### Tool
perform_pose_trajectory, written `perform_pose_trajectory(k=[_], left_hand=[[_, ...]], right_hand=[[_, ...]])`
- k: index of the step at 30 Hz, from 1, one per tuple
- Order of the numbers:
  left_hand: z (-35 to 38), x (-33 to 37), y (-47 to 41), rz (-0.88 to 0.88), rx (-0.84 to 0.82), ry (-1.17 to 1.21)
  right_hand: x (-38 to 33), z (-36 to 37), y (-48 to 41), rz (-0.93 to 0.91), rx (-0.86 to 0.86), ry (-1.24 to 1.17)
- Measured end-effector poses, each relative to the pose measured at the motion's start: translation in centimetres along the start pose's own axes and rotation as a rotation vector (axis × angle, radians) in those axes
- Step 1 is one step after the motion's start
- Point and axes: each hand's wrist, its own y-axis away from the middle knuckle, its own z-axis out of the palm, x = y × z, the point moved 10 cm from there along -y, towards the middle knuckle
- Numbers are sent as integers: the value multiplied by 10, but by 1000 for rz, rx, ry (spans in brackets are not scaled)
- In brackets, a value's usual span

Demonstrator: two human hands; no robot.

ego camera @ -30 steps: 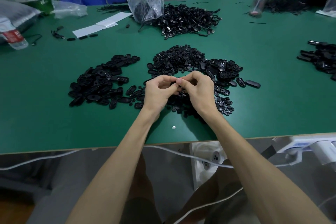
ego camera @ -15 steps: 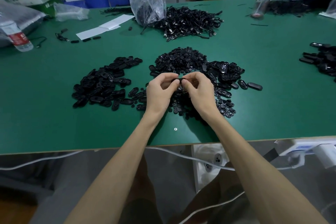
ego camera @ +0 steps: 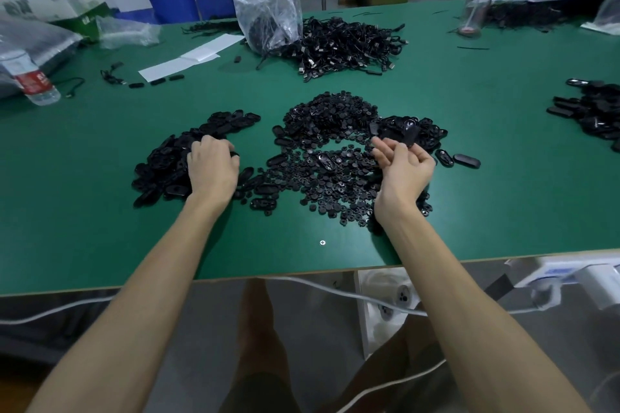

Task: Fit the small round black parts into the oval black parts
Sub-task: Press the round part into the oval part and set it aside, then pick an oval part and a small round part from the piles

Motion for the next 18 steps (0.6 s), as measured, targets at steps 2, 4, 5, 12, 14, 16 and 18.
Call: perform_pose_trajectory(k=[2, 4, 5, 12, 14, 16, 18], left_hand=[[0, 0, 0, 19, 16, 7], [0, -2, 1, 22, 45, 29], [-1, -4, 2, 15, 60, 57], [-12, 4, 8, 5, 106, 375], [-16, 16, 11, -7, 88, 587], [-12, 32, 17, -25, 0, 816], [0, 51, 26, -52, -126, 1047]], right_hand=[[2, -3, -2, 4, 14, 3], [4, -1, -2, 12, -5, 77], [4, 1, -1, 9, -26, 129], [-2, 9, 3, -38, -90, 209], [-4, 10, 4, -59, -94, 201], [-7, 11, 6, -88, -104, 209], [-10, 14, 9, -122, -128, 239]])
